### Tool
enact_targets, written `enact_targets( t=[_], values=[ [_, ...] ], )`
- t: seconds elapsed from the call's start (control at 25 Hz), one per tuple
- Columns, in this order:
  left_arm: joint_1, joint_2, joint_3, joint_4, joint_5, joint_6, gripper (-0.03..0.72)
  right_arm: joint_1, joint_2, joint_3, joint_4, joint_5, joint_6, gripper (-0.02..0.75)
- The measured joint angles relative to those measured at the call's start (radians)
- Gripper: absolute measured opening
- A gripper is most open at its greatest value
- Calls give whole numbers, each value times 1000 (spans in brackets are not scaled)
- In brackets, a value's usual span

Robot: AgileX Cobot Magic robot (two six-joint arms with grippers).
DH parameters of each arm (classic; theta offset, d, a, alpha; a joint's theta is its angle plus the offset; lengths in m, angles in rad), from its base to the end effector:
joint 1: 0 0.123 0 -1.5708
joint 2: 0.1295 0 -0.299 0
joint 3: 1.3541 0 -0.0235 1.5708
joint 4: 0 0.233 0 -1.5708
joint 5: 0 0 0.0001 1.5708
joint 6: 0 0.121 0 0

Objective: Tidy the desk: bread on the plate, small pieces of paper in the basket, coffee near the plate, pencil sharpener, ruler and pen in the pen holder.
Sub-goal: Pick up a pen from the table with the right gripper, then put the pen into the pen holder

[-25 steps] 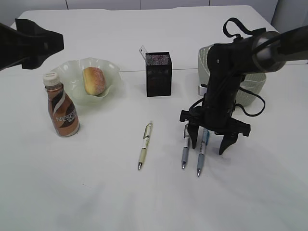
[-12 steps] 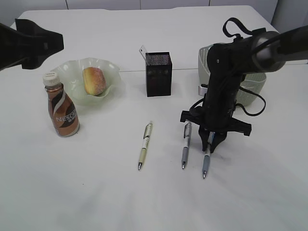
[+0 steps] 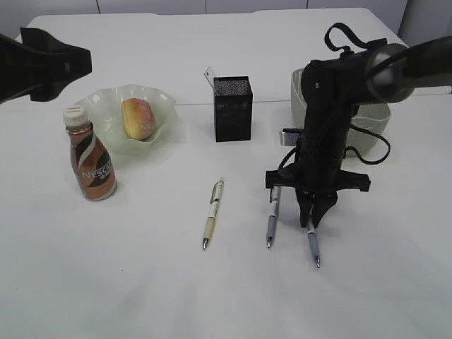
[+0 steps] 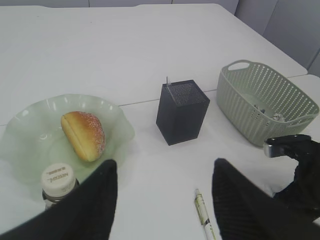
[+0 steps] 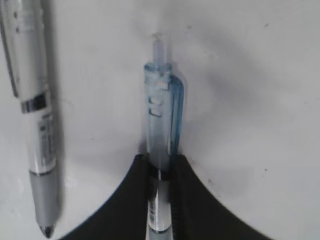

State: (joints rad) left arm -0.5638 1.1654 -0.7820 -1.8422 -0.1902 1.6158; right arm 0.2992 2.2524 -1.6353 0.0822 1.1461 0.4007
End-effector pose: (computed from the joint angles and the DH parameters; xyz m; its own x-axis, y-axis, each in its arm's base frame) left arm 0.2316 -0.1205 0.3246 -0.3676 -0.0341 -0.9294 0.3046 0.9398 -0.1550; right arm 0.3959 0.1316 0.1114 -0.9827 0.1363 0.1254 0.1403 0.9898 0.0238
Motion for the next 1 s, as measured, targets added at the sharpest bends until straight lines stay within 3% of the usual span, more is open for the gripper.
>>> enact_targets(
  t=[0.6, 1.0],
  values=[
    [0, 0, 0, 0, 0, 0, 433, 0, 5, -285, 0, 71, -384, 81],
    [0, 0, 0, 0, 0, 0, 432, 0, 5, -518, -13, 70, -436, 81]
  ],
)
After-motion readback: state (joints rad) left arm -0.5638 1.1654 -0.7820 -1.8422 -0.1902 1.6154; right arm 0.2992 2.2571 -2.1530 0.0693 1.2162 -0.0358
